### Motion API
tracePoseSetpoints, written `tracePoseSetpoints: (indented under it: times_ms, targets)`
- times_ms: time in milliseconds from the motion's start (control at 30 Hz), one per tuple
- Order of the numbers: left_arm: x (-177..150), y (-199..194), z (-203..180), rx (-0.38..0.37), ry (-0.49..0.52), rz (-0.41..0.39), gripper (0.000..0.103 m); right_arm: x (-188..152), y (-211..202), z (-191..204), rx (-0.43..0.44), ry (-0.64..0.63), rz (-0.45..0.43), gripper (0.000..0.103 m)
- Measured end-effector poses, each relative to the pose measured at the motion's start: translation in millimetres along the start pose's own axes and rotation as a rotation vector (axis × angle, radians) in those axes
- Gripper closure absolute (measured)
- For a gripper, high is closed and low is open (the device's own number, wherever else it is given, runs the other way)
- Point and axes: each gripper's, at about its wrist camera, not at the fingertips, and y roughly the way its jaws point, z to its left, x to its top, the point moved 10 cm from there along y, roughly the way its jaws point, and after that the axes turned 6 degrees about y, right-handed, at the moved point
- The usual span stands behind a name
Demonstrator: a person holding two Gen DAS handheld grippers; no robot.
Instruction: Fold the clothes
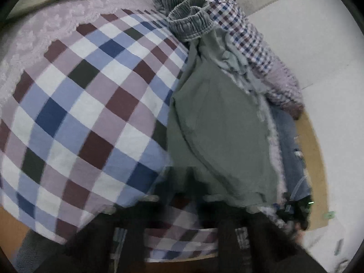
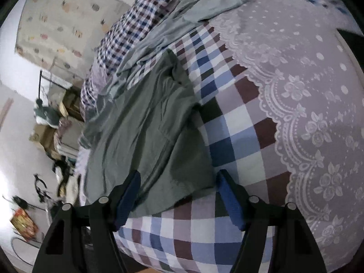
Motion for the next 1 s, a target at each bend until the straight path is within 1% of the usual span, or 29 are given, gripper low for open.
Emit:
tracePoseSetpoints:
  times_ms: [133,333,400,433,467,567,633,700,800,867,1000]
  targets:
    - [5.3,-7.8,-6.4,-0.058,-0.003,-0.041,0.101,0.6,-2.3,-5.1,-0.002,0.023,-0.007,0.031]
    - [21.9,-25.6,-7.1,-0.096,-0.019,-0.142,0.101,1.6,-5.7,-12.7,-0.005,0.057,-0.017,0.031]
    - [25.5,-27.3,-6.7,-0.094,-0.023,-0.162,0.102,1.9,-6.8,-15.3,-0.006,0.068,-0.02,0.04]
    - [26.8,-27.1,-6.8,-0.096,-0.025,-0.167,0.102,2.1,-7.4,-16.6,-0.007,0.074,-0.022,0.046]
    - [27.9,-26.3,-7.1,-0.1,-0.028,-0.17,0.102,2.3,-9.3,-18.2,-0.016,0.073,-0.027,0.048]
    - [29.7,-26.6,-3.7,-0.11,-0.042,-0.17,0.102,2.0,-23.8,-23.0,-0.111,0.0,-0.065,0.048]
    - [29.2,-26.6,0.9,-0.111,-0.054,-0.165,0.102,-1.8,-25.7,-19.5,-0.136,-0.049,-0.067,0.045]
    - [29.5,-23.4,3.0,-0.115,-0.073,-0.159,0.102,-3.1,-20.1,-20.0,-0.131,-0.052,-0.05,0.045]
    - [29.5,-21.0,2.2,-0.122,-0.086,-0.161,0.102,1.5,-8.7,-16.5,-0.093,-0.033,-0.033,0.045]
    - [30.0,-21.0,1.9,-0.126,-0.088,-0.163,0.102,2.9,1.2,-11.3,-0.021,0.007,-0.008,0.045]
    - [29.5,-20.9,3.3,-0.124,-0.094,-0.159,0.102,-0.1,12.5,-3.3,0.088,0.069,0.042,0.045]
